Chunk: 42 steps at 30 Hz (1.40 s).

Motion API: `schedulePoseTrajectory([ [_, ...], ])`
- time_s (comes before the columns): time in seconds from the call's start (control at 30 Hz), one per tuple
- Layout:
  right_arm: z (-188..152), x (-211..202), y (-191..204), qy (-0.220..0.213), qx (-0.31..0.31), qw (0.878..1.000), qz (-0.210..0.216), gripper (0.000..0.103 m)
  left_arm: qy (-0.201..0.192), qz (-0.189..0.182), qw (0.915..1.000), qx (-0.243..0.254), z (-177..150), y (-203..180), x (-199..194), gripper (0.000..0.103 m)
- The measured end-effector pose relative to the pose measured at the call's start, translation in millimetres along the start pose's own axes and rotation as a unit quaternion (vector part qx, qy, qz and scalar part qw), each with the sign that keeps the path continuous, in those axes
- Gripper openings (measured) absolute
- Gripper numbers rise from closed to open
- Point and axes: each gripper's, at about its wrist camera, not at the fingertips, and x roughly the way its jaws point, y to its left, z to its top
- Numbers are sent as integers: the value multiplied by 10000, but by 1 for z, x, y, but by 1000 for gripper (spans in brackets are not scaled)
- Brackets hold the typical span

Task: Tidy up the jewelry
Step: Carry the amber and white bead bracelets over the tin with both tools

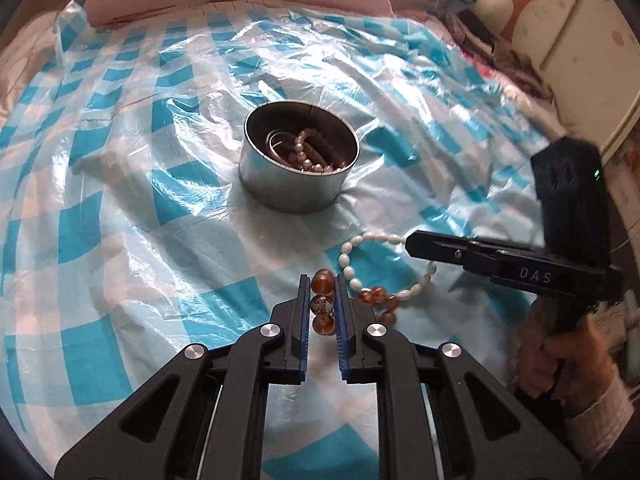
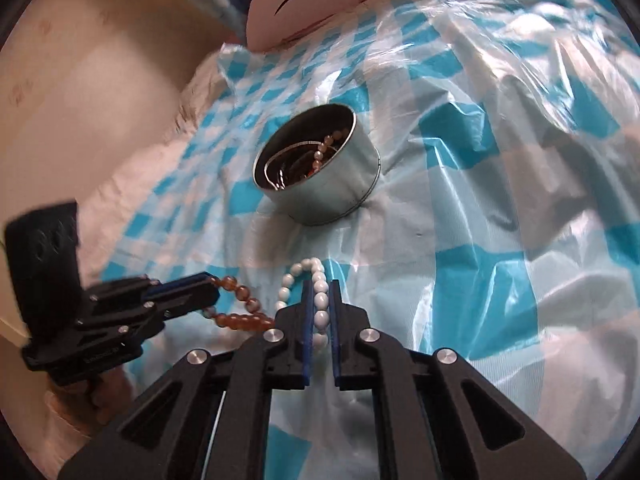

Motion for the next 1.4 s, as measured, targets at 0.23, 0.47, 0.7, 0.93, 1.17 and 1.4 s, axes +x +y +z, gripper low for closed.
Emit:
schedulePoseTrajectory([
  [0.23, -7, -35, -18, -537, 956, 9858, 1275, 8, -447, -573, 9963, -460, 2, -4, -19, 11],
  [0.47, -8, -48, -7, -856, 1014, 9739, 1839, 8, -957, -121, 9949, -285, -3, -26, -37, 11],
  [0.7, -10, -49, 0, -938, 971, 9674, 2142, 8, -1424, 474, 9883, -281, -1, -27, -53, 11],
  [0.93, -10, -47, -5, -995, 1013, 9626, 2306, 8, -1664, 1005, 9808, -156, 4, -33, -55, 11],
  [1.17, -11, -48, -7, -1092, 1020, 9593, 2398, 8, -1718, 1213, 9776, 94, 6, -45, -53, 11],
  [1.4, -8, -47, -8, -1143, 1013, 9568, 2473, 8, -1807, 1285, 9750, 144, 7, -49, -54, 11],
])
